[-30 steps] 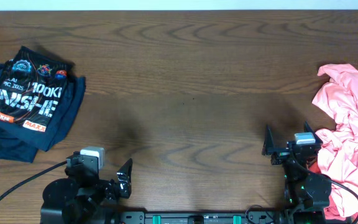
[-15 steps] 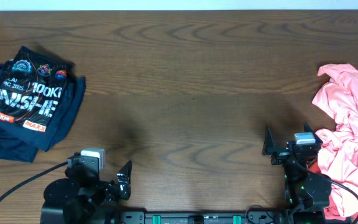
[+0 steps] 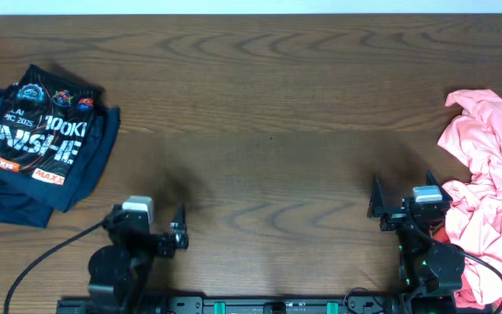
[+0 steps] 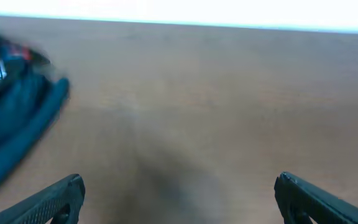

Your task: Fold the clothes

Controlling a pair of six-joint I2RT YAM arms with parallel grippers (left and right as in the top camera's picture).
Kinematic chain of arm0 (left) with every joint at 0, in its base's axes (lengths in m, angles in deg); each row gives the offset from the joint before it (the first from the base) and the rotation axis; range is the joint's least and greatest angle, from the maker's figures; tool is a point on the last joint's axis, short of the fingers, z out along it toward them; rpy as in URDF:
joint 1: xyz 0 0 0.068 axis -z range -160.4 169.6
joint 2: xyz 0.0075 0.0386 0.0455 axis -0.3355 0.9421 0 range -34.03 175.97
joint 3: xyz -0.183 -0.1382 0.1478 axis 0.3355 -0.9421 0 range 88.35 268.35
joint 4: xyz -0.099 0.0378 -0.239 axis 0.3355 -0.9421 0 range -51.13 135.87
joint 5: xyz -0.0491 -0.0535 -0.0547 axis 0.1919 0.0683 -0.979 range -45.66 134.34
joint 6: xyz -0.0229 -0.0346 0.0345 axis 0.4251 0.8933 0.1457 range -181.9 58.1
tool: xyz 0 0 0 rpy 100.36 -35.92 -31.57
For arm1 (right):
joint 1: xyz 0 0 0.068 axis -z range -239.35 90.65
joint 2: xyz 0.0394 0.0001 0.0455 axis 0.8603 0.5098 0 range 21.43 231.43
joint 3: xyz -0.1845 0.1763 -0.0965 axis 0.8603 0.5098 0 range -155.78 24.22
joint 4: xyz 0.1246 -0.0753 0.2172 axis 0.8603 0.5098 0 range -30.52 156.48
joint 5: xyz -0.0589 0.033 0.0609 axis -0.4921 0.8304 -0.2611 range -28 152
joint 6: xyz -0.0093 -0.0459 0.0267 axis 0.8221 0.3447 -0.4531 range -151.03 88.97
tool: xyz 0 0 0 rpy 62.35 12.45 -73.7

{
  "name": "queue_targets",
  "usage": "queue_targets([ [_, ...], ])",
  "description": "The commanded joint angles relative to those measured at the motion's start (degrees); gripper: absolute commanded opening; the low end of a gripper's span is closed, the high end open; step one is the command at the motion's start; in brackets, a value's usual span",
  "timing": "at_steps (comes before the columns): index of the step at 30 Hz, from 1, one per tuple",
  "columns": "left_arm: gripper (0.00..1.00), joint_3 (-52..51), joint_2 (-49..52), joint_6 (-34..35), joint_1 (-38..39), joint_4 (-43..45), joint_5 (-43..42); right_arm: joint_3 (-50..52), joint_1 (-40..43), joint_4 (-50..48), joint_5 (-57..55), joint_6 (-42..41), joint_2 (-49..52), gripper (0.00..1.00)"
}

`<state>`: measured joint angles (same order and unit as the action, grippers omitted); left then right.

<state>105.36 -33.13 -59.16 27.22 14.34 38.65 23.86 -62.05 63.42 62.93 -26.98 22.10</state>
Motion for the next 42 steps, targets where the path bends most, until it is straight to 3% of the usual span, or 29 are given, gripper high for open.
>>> queue_targets([
  [1,0.98,-5.55,-0.44,-0.85,0.0,8.85,2.34,0.04,0.44,0.2,0.57,0.72,-0.22,0.99],
  [7,0.98,-16.83,-0.48,-2.1,-0.55,29.55,2.36,0.04,0.44,0.17,0.57,0.72,-0.22,0.99],
  [42,0.98,-16.79,-0.68,-2.1,-0.74,27.93,2.34,0.04,0.44,0.17,0.57,0.72,-0.22,0.99],
])
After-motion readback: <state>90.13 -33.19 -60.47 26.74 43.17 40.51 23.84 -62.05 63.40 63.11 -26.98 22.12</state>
